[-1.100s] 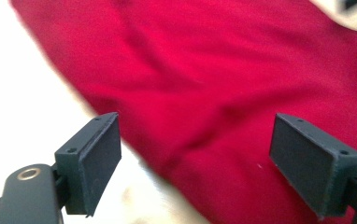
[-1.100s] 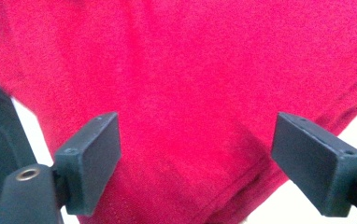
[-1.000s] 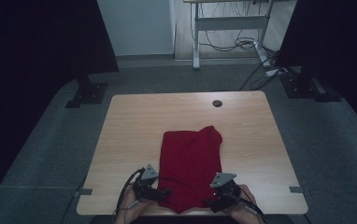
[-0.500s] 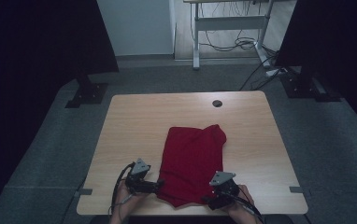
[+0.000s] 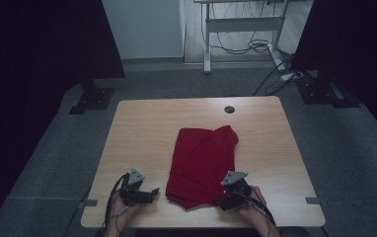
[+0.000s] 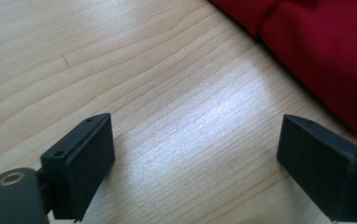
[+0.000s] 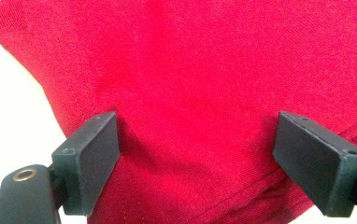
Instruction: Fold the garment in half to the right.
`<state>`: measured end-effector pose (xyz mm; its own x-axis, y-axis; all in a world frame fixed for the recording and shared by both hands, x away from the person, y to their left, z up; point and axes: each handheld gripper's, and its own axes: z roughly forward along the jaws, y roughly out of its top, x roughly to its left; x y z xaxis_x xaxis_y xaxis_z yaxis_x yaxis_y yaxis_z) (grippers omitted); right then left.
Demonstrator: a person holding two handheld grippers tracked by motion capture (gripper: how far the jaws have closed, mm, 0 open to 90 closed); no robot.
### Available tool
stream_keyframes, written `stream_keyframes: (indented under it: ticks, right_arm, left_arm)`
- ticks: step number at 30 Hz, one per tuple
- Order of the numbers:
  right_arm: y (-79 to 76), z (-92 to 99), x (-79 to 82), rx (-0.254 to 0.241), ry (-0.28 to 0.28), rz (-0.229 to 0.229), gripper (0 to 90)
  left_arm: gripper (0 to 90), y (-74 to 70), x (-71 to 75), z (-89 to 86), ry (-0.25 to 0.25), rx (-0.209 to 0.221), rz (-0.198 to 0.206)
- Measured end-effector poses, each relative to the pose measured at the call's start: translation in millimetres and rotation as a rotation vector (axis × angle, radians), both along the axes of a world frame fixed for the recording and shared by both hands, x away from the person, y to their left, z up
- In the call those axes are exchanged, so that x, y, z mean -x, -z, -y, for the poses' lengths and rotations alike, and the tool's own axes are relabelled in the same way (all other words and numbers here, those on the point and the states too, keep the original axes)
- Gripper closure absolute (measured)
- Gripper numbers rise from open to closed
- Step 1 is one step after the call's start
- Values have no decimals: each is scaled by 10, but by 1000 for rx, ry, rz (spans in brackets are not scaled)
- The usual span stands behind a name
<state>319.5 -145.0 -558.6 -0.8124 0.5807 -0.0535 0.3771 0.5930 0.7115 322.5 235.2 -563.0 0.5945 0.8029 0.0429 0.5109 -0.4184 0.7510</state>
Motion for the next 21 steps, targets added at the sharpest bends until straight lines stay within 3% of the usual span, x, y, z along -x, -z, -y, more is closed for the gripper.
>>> stream_keyframes:
  ticks: [8, 12, 13, 14, 15, 20, 21]
  right_arm:
    - [-5, 3, -216, -7, 10, 6, 161]
    - [-10, 0, -243, -5, 11, 3, 162]
    - [-23, -7, -346, 3, 9, -2, 162]
    - [-23, -7, -346, 3, 9, -2, 164]
    - [-32, -2, -473, 5, -3, -4, 165]
    - [-32, 1, -505, 3, -4, -3, 166]
    - [-32, 14, -607, -3, -16, -1, 168]
  left_arm:
    - [109, 0, 6, 1, -17, -1, 1]
    - [114, 0, 7, 8, -28, 2, 2]
    - [114, 0, 7, 8, -28, 2, 2]
    - [114, 0, 7, 8, -28, 2, 2]
    - [114, -1, 3, 19, -37, 2, 1]
    - [112, -1, 3, 23, -40, 1, 1]
    - [112, -1, 2, 25, -41, 1, 1]
